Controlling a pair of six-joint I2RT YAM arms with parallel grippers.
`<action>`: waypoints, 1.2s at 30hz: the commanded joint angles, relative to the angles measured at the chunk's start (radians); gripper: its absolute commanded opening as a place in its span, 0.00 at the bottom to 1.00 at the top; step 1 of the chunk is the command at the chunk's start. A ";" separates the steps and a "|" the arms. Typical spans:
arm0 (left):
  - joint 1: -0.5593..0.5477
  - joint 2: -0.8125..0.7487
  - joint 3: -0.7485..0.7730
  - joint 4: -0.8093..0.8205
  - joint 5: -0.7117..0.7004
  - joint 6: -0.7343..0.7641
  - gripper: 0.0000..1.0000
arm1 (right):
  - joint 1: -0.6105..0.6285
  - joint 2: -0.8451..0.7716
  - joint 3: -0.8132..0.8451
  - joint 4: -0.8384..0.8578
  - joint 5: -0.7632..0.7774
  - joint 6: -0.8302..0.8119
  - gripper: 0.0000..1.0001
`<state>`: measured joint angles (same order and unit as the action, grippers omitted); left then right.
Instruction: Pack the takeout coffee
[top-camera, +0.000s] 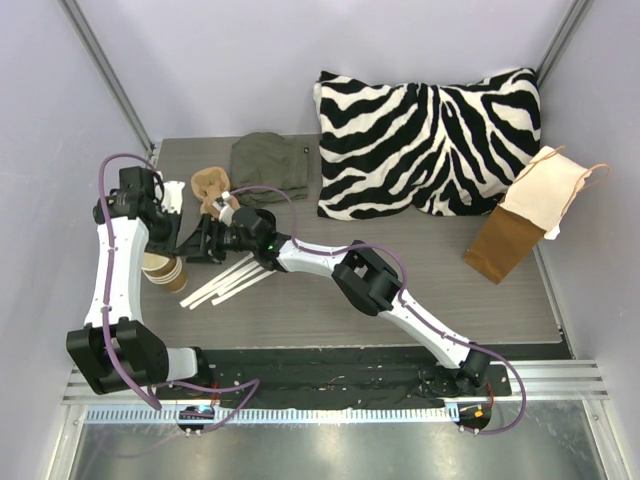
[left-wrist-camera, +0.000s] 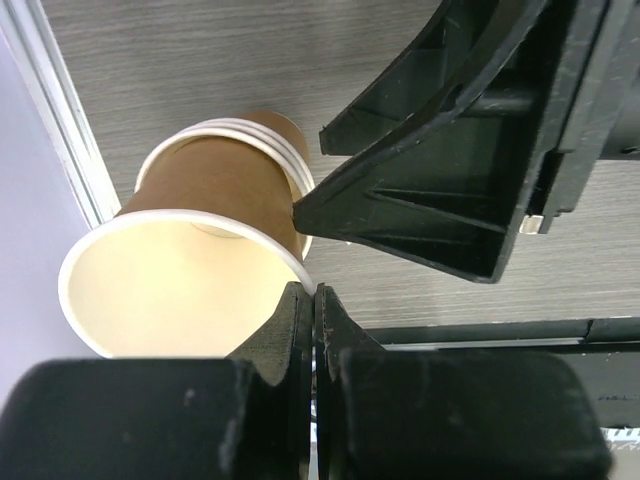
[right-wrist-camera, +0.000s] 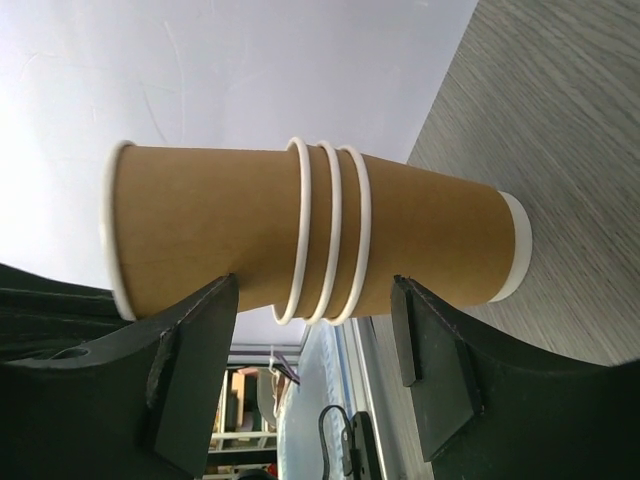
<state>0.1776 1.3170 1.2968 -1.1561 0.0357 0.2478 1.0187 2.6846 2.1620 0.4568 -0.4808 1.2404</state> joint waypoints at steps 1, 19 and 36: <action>-0.020 -0.029 0.091 0.006 0.072 0.004 0.00 | 0.018 -0.005 0.041 0.005 0.010 -0.030 0.70; -0.093 0.024 0.613 -0.212 -0.017 0.096 0.00 | -0.045 -0.147 0.220 -0.101 -0.194 -0.302 0.86; -0.783 -0.025 0.348 -0.081 -0.092 0.206 0.00 | -0.557 -0.885 -0.440 -0.523 -0.234 -0.771 1.00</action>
<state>-0.4072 1.3087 1.8072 -1.3170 0.0193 0.4274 0.5022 1.9408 1.8248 0.1055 -0.7055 0.6792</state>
